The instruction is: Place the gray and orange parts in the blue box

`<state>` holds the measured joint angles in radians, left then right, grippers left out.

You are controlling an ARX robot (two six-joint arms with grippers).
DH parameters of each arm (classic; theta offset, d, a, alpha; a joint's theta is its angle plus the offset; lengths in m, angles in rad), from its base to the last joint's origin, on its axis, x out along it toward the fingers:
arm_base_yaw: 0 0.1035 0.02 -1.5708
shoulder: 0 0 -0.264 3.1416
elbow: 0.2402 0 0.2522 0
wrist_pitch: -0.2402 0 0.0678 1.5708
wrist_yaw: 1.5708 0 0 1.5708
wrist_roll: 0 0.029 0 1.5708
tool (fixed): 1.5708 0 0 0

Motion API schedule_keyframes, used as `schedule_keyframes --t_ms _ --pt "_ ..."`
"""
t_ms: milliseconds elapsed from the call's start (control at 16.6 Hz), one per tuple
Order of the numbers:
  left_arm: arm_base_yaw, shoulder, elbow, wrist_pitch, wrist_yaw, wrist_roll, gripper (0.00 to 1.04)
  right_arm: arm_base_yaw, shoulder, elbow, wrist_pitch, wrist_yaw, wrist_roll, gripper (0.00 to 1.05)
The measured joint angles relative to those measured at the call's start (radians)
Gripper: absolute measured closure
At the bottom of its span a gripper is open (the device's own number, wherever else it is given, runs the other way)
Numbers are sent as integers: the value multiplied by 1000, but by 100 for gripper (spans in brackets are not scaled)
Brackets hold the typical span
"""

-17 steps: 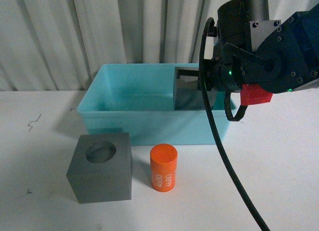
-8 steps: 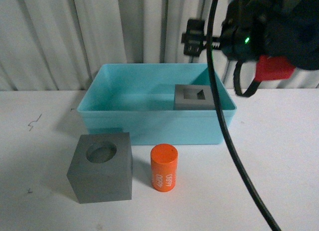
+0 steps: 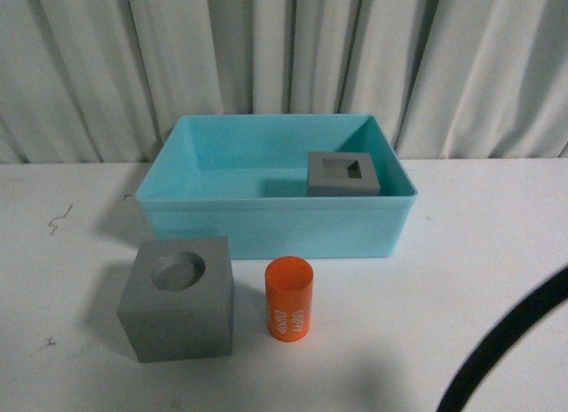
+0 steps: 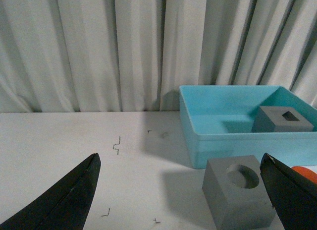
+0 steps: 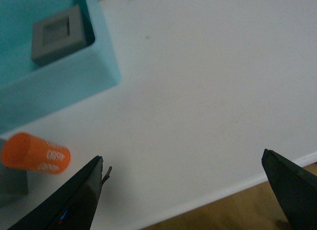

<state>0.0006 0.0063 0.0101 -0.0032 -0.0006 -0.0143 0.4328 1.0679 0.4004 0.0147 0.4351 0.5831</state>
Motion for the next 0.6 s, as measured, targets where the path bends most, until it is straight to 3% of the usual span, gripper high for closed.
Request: schedule_keyframes --t_ms 60,121,241,422,543,603 --pt "0 0 0 0 0 0 7 -12 8 -19 161 4 -9 9" --pt "0 0 0 0 3 0 7 -46 30 -98 457 -43 -118 20" --pt "0 0 0 -1 -3 0 7 -120 -52 -297 773 -119 -396 44" --pt "0 0 0 0 0 0 7 -214 -183 -341 833 -210 -548 80" --pt "0 0 0 -1 0 0 7 -259 -264 -388 726 -258 -567 103" --pt "0 0 0 0 0 0 7 -283 -345 -388 691 -281 -574 103"
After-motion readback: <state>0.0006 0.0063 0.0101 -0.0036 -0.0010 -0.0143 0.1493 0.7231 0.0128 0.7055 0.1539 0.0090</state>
